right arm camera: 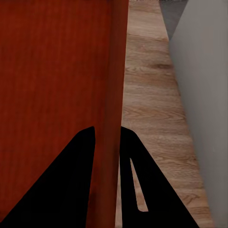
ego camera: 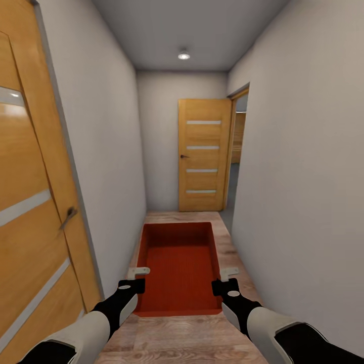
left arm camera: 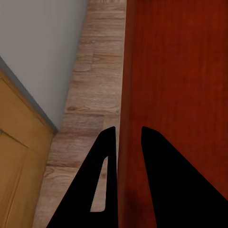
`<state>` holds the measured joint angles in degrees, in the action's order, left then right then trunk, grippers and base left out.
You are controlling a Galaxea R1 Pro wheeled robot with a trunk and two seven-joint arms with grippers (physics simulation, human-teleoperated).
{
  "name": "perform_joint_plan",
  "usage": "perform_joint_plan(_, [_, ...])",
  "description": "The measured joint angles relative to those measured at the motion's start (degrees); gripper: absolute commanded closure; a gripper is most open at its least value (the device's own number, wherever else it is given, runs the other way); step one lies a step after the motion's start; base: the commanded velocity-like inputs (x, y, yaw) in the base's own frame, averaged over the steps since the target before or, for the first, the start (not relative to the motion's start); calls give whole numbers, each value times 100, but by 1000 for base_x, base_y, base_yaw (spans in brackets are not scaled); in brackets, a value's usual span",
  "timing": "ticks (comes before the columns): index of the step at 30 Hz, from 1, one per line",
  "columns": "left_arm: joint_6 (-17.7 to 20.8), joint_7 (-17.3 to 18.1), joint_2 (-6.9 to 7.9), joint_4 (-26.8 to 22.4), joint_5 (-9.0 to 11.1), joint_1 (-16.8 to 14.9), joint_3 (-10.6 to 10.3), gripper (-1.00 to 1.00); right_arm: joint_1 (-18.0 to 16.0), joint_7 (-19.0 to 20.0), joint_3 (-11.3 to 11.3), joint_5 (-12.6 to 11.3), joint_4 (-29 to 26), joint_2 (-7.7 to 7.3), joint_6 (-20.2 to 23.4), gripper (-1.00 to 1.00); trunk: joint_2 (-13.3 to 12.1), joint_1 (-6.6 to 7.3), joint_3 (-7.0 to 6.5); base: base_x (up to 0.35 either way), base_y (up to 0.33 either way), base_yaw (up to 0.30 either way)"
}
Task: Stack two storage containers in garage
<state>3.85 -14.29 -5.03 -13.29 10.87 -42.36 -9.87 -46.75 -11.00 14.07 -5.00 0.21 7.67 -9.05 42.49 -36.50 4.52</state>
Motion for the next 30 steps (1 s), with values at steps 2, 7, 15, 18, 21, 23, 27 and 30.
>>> perform_joint_plan(2, [0,-1,-1,0,0,0,0,100,0,1,0,0,0,-1,-1,100,0,0,0,322,0,0])
perform_joint_plan(7, [0,2,1,0,0,0,0,100,0,-2,1,0,0,1,0,100,0,0,0,322,0,0])
perform_joint_plan(15, [0,-7,-5,0,0,0,-1,100,0,7,0,-1,0,-5,-2,100,0,0,0,322,0,0])
perform_joint_plan(18, [0,-12,-8,0,0,0,-1,100,0,11,-1,-1,1,-8,-4,100,0,0,0,322,0,0])
perform_joint_plan(21, [0,-6,-4,0,0,0,0,100,0,7,0,-1,1,-4,-3,100,0,0,0,322,0,0])
perform_joint_plan(23, [0,-7,-5,0,0,0,-1,100,0,8,0,-1,1,-5,-3,100,0,0,0,322,0,0])
perform_joint_plan(27, [-1,-5,-3,0,0,0,-1,100,0,5,0,-2,1,-3,-3,100,0,0,0,322,0,0])
perform_joint_plan(30, [0,-5,-3,0,0,0,-1,100,0,5,0,-1,1,-3,-3,100,0,0,0,322,0,0])
